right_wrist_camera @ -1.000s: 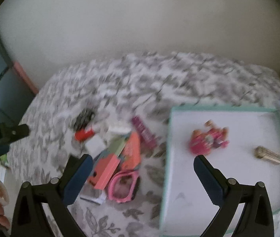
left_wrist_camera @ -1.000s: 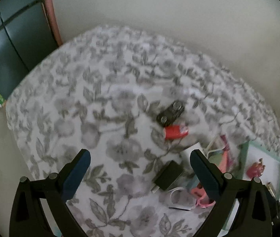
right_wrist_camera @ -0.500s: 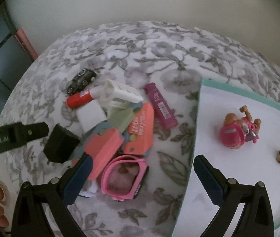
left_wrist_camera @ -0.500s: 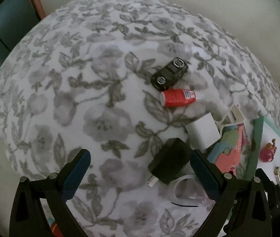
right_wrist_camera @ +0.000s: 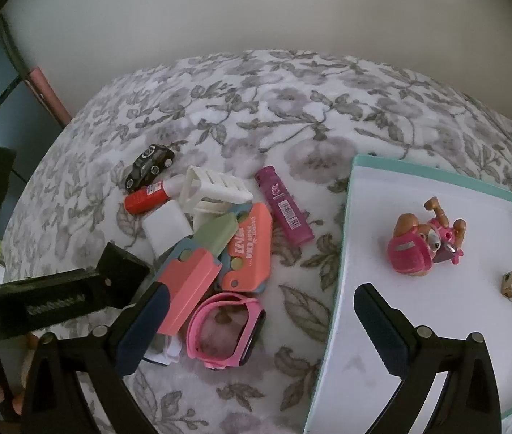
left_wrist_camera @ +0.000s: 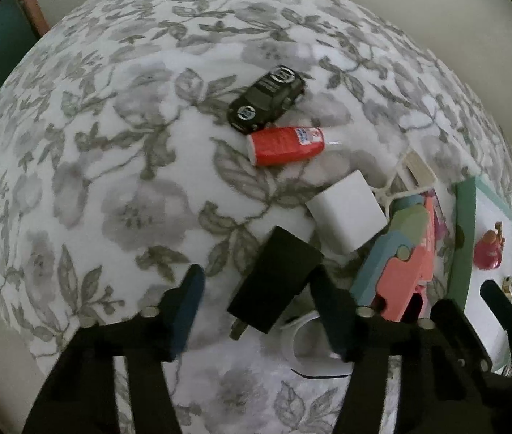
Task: Organize rigid objects
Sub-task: 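Move both grippers back to the pile and grasp the black charger with the left gripper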
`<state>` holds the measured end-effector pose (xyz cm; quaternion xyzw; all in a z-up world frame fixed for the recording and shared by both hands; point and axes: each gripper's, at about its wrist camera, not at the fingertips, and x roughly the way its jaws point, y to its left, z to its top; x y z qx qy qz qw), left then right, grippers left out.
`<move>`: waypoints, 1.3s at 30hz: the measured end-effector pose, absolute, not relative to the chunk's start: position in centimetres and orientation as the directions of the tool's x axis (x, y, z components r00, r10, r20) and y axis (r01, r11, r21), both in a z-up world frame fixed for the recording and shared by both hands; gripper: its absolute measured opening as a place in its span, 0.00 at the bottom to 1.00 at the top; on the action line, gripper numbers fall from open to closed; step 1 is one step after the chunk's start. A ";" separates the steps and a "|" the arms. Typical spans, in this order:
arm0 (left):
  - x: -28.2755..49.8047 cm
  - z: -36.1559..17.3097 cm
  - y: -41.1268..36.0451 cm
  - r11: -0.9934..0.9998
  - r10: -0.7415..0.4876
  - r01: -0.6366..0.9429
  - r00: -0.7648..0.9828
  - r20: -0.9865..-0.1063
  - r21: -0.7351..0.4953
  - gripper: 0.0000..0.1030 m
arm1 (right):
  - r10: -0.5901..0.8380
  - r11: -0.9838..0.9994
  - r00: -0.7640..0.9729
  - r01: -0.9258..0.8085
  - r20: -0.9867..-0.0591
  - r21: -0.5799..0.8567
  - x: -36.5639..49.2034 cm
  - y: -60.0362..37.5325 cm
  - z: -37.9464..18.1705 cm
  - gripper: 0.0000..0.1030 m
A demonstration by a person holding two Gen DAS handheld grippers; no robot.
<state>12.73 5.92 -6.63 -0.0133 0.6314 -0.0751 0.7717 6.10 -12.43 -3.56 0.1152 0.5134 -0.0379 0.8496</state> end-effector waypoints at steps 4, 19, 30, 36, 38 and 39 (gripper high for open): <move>12.7 -6.8 5.7 0.985 -0.149 0.116 0.181 -0.972 -0.130 0.39 | 0.056 0.971 0.482 0.178 -0.875 0.160 6.2 -12.3 -3.2 0.96; 14.0 -6.5 10.5 0.997 -0.067 -0.017 0.215 -0.974 -0.072 0.32 | 0.073 0.975 0.442 0.159 -0.894 0.158 7.8 -8.7 -3.3 0.83; 14.7 -6.3 13.9 0.996 -0.046 -0.064 0.221 -0.974 -0.062 0.32 | -0.031 0.979 0.358 0.198 -0.933 0.043 9.8 -5.1 -5.4 0.81; 14.7 -6.4 14.1 0.996 -0.046 -0.063 0.220 -0.974 -0.061 0.32 | -0.147 0.978 0.335 0.189 -0.931 -0.086 10.4 -3.5 -6.1 0.79; 14.6 -6.4 13.7 0.997 -0.041 -0.059 0.220 -0.975 -0.055 0.32 | -0.177 0.976 0.331 0.178 -0.927 -0.123 10.4 -3.1 -6.3 0.77; 14.5 -6.3 13.4 0.997 -0.037 -0.057 0.221 -0.974 -0.051 0.32 | -0.190 0.976 0.331 0.169 -0.924 -0.140 10.4 -2.9 -6.4 0.71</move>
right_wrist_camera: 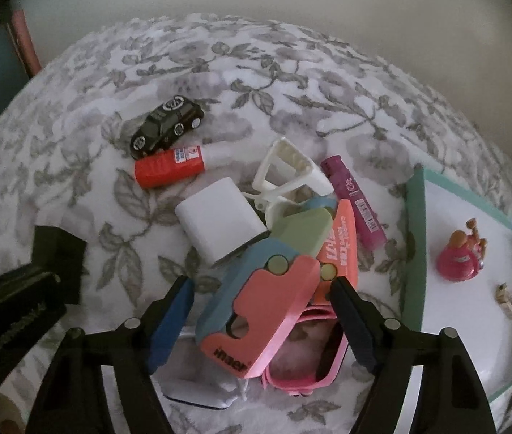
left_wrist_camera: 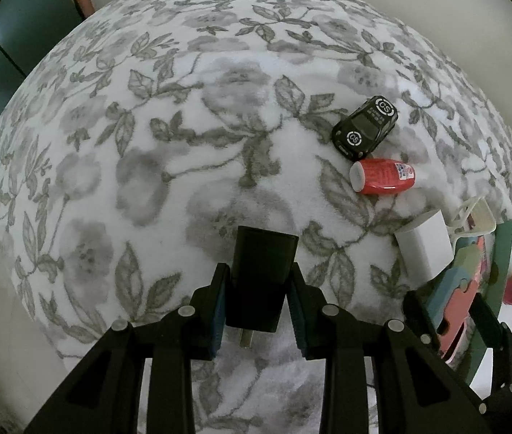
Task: Organize rigid objects
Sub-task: 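Grasp the pink-blue toy knife with the right gripper while the left holds the charger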
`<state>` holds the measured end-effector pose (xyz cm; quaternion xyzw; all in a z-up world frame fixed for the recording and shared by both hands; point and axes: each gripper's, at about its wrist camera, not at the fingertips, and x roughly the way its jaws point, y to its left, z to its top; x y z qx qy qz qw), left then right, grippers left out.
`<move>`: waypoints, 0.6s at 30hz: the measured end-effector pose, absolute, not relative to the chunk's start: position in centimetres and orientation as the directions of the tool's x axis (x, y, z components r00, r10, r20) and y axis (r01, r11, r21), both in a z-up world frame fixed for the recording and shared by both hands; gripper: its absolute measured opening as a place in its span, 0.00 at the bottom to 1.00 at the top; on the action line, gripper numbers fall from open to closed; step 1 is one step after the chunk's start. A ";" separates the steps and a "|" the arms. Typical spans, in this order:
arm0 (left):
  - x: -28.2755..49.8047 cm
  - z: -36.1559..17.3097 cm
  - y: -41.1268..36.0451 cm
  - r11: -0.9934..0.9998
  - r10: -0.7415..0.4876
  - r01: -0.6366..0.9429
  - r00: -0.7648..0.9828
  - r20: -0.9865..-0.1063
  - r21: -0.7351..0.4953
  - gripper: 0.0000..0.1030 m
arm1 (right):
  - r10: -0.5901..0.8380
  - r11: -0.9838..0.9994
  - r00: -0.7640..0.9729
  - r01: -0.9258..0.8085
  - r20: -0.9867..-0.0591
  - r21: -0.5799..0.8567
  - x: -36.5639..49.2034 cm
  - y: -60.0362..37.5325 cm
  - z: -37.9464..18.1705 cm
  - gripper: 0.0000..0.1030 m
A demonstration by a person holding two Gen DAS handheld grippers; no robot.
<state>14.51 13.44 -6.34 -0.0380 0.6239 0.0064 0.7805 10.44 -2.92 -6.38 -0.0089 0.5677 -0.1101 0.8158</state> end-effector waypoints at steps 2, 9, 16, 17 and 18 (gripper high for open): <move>14.4 -7.1 11.8 0.998 -0.026 -0.052 0.219 -0.975 -0.038 0.31 | -0.214 0.973 0.335 0.152 -0.918 -0.171 10.4 -2.8 -6.2 0.64; 14.1 -8.4 10.9 0.999 0.003 -0.036 0.196 -0.981 -0.004 0.29 | -0.191 0.976 0.340 0.169 -0.921 -0.140 9.5 -4.2 -5.7 0.48; 13.6 -8.3 9.6 0.999 0.032 -0.017 0.214 -0.976 0.029 0.29 | -0.156 0.976 0.335 0.195 -0.929 -0.094 8.5 -5.6 -5.6 0.47; 13.5 -8.3 9.4 0.999 0.037 -0.012 0.216 -0.976 0.035 0.29 | -0.149 0.976 0.332 0.198 -0.931 -0.085 8.3 -5.7 -5.6 0.47; 13.5 -8.3 9.4 0.999 0.038 -0.011 0.216 -0.976 0.037 0.29 | -0.145 0.976 0.331 0.200 -0.932 -0.081 8.2 -5.9 -5.6 0.47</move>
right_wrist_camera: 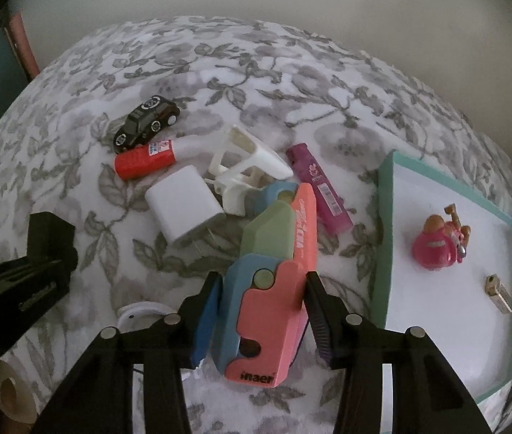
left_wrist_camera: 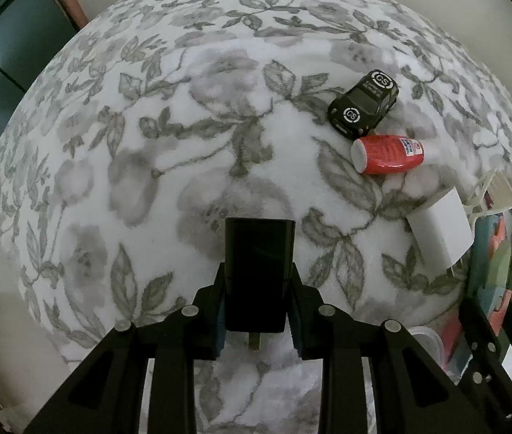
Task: Organize rigid objects
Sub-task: 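Grasp the pink-blue toy knife with the right gripper while the left holds the charger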
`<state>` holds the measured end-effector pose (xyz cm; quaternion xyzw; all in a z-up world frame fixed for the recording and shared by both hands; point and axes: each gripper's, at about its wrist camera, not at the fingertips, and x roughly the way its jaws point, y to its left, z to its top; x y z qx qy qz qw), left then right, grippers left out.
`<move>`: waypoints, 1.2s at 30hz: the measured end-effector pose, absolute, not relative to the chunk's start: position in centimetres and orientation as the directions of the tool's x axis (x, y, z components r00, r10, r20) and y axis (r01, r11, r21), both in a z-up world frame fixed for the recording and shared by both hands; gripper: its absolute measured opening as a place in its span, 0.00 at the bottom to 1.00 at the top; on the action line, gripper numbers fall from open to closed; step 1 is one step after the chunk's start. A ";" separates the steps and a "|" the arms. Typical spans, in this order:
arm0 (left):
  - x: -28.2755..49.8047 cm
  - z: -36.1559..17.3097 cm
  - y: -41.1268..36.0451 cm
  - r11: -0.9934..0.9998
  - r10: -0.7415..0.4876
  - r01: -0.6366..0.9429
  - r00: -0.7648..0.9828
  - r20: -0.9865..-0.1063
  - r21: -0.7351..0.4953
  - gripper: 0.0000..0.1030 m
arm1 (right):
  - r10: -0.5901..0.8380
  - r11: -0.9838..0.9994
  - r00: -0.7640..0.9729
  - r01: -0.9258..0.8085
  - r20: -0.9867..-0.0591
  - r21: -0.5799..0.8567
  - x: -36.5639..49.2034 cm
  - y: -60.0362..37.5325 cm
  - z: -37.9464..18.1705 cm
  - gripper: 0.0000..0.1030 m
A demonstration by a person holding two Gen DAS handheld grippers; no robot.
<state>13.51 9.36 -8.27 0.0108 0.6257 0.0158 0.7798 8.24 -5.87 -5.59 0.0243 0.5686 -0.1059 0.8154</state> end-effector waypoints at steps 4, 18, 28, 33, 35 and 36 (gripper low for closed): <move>13.3 -8.2 9.1 0.999 0.039 -0.011 0.215 -0.976 0.037 0.29 | -0.126 0.975 0.335 0.216 -0.934 -0.054 7.9 -6.5 -5.5 0.48; 13.4 -8.1 9.3 0.999 0.046 0.003 0.217 -0.975 0.048 0.29 | -0.117 0.973 0.300 0.227 -0.947 -0.048 7.6 -6.5 -6.2 0.56; 13.5 -7.9 9.8 1.000 0.015 0.005 0.219 -0.976 0.016 0.28 | -0.122 0.971 0.314 0.236 -0.942 -0.047 7.4 -6.6 -5.7 0.49; 13.3 -6.7 9.8 1.000 -0.005 0.013 0.244 -0.970 -0.002 0.28 | -0.112 0.970 0.331 0.243 -0.937 -0.030 7.2 -7.1 -5.0 0.48; 13.2 -5.6 9.8 1.000 -0.015 0.013 0.270 -0.963 -0.012 0.28 | -0.102 0.968 0.343 0.250 -0.934 -0.014 7.0 -7.5 -4.3 0.48; 13.2 -5.0 9.7 1.000 -0.015 0.016 0.284 -0.959 -0.011 0.28 | -0.097 0.968 0.350 0.252 -0.932 -0.006 6.9 -7.6 -4.0 0.48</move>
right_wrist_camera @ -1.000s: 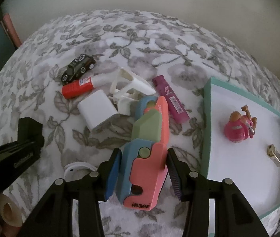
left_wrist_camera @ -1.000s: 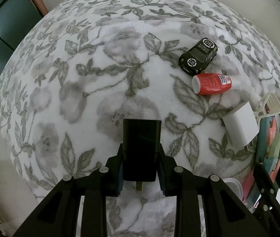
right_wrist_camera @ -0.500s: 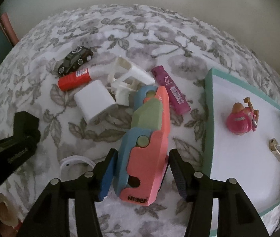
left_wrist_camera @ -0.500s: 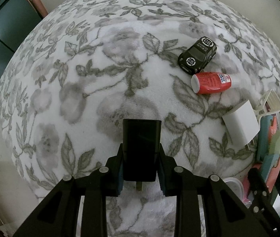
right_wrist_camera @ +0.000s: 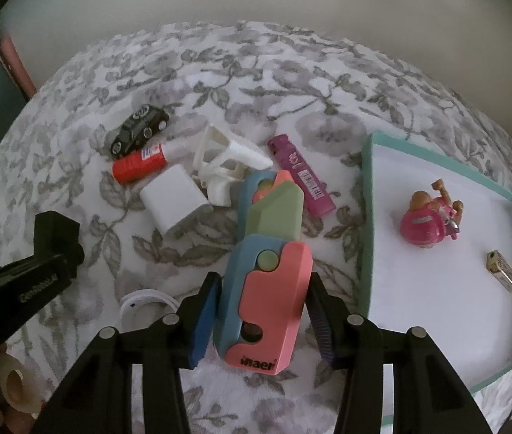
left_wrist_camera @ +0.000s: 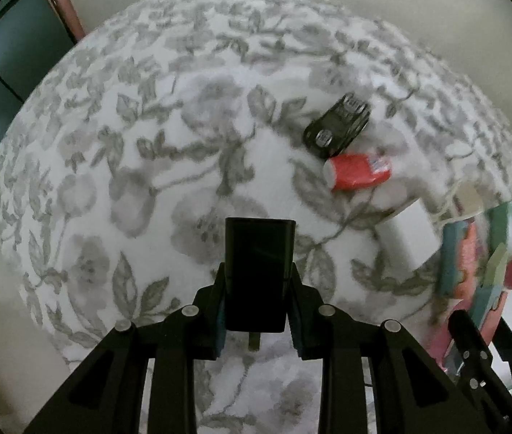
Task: Organize rigid objects
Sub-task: 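Grasp the pink-blue toy knife with the right gripper while the left holds the charger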
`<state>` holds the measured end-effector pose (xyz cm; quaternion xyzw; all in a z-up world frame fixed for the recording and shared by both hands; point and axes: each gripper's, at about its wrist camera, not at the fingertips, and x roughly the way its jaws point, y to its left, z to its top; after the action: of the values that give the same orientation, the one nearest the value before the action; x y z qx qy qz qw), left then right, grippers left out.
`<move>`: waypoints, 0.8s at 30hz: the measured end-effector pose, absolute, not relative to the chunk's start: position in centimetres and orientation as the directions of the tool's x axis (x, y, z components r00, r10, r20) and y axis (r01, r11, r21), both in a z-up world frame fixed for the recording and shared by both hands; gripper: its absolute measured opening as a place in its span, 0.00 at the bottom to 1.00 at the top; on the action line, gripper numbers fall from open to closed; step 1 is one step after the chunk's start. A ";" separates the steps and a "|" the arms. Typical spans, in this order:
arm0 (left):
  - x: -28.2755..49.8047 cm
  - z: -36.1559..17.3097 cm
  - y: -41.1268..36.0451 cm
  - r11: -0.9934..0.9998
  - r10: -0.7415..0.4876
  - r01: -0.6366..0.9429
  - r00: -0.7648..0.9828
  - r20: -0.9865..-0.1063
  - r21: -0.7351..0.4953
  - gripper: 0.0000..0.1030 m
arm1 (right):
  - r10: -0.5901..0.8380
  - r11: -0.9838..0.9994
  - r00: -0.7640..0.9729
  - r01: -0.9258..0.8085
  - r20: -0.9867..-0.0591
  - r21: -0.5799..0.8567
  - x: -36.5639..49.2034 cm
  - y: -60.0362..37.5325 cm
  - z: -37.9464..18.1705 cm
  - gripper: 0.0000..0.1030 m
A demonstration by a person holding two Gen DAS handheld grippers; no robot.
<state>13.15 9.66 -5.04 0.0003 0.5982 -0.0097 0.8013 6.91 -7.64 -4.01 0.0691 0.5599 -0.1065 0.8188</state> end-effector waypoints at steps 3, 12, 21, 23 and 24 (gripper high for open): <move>12.9 -3.5 9.4 1.000 -0.022 0.026 0.324 -0.946 -0.014 0.28 | -0.082 0.969 0.369 0.246 -0.926 0.012 6.5 -7.8 -3.1 0.48; 12.6 -4.2 8.2 0.999 -0.024 0.053 0.296 -0.955 -0.008 0.29 | -0.057 0.964 0.320 0.264 -0.946 0.031 6.1 -8.5 -4.8 0.48; 12.2 -6.3 8.3 0.999 -0.022 0.052 0.238 -0.971 -0.009 0.29 | -0.043 0.965 0.291 0.261 -0.956 0.036 6.2 -8.6 -6.0 0.50; 12.2 -6.5 8.2 0.998 -0.025 0.054 0.232 -0.972 -0.012 0.28 | -0.033 0.963 0.289 0.266 -0.957 0.048 6.2 -8.7 -5.9 0.51; 12.2 -6.5 8.2 0.998 -0.025 0.054 0.231 -0.973 -0.013 0.29 | -0.029 0.962 0.290 0.267 -0.957 0.052 6.2 -8.7 -5.9 0.51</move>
<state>12.19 8.21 -6.51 0.0119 0.6196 -0.0253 0.7844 6.25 -8.71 -5.92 0.1013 0.5887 -0.0929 0.7966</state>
